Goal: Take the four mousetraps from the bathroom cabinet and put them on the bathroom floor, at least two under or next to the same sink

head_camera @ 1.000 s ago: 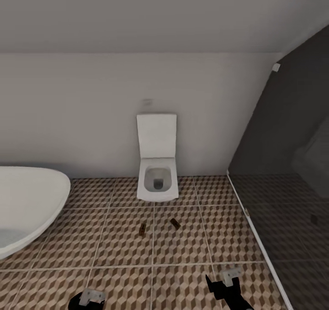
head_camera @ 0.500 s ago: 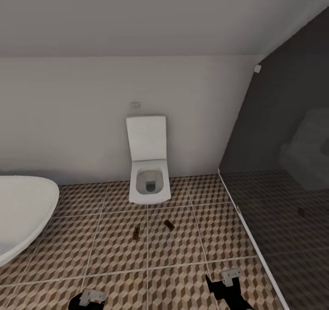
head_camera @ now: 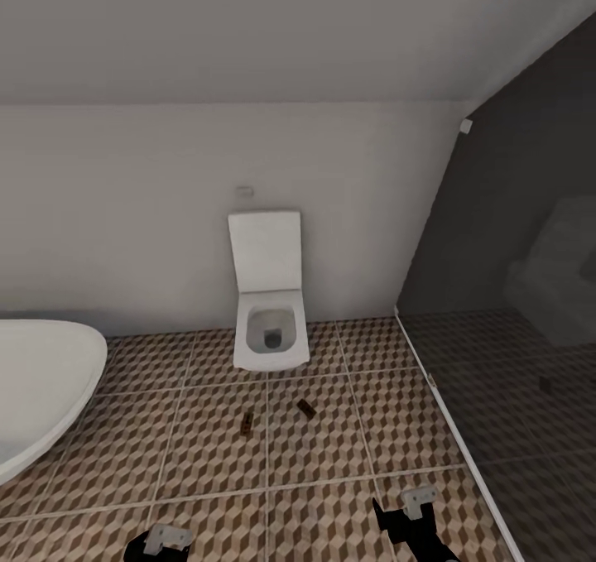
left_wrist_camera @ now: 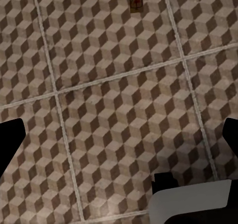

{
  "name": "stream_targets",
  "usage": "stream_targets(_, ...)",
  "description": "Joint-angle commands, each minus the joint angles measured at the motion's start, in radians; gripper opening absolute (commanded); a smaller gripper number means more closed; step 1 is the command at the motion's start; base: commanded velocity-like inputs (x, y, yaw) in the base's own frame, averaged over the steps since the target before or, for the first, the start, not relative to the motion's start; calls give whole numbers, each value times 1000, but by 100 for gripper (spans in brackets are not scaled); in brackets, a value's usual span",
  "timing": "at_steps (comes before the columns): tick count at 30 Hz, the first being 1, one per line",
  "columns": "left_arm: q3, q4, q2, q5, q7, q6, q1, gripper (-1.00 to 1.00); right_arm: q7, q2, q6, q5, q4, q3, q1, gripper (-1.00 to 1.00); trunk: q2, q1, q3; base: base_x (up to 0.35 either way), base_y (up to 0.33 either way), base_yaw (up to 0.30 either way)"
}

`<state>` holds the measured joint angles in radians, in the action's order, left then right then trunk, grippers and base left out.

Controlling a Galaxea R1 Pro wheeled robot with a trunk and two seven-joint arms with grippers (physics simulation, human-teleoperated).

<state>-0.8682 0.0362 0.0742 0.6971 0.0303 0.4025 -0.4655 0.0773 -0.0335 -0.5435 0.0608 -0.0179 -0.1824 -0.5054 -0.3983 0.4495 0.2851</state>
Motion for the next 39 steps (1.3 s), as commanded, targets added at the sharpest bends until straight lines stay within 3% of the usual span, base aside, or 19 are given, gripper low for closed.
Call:
stream_targets(1,-8,2,-1,1,3,4,-1,100,6,0,-3,7,1,-3,-1,100,-2,1,0,0,0,0)
stream_targets(39,-8,3,-3,1,3,4,1,100,6,1,-3,7,1,-3,-1,100,-2,1,-58,0,0,0)
